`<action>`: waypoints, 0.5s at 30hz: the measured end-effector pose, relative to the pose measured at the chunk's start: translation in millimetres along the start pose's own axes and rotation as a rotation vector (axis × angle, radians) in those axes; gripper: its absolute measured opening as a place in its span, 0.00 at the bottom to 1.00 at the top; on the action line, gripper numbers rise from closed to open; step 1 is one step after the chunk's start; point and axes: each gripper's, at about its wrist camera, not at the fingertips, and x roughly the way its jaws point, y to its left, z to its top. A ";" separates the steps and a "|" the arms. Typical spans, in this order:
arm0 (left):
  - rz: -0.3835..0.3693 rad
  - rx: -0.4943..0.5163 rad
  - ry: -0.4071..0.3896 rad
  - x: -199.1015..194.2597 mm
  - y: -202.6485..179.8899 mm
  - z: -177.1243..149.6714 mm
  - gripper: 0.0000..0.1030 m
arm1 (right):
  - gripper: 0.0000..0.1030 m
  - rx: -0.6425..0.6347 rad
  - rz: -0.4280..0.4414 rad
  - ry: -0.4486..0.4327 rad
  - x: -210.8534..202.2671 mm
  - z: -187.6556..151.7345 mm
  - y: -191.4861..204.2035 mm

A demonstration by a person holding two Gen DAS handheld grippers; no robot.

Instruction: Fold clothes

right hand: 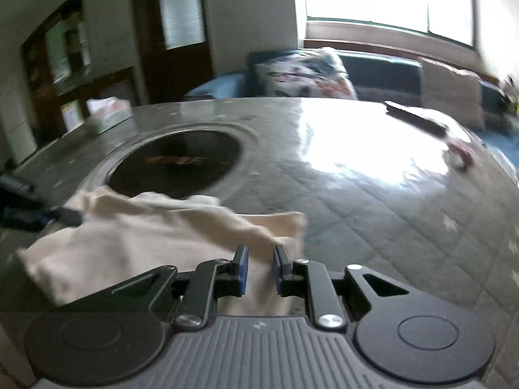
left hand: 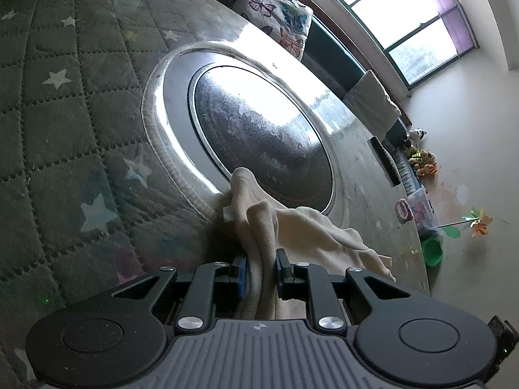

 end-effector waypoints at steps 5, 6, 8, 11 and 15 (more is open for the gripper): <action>0.014 0.011 -0.002 0.2 -2.9 -0.4 0.18 | 0.32 0.075 -0.001 0.005 7.3 -5.6 -18.7; 0.017 0.014 -0.003 0.2 -3.7 -0.5 0.18 | 0.32 0.091 0.010 0.008 7.9 -6.3 -21.0; 0.024 0.020 -0.004 0.2 -5.1 -0.7 0.18 | 0.32 0.120 0.032 0.011 9.5 -6.7 -23.3; 0.034 0.028 -0.006 0.2 -7.3 -1.0 0.18 | 0.32 0.131 0.055 0.011 11.3 -7.0 -21.9; 0.044 0.048 -0.014 -1.8 -13.9 -0.7 0.16 | 0.11 0.146 0.074 0.003 8.9 -7.0 -21.2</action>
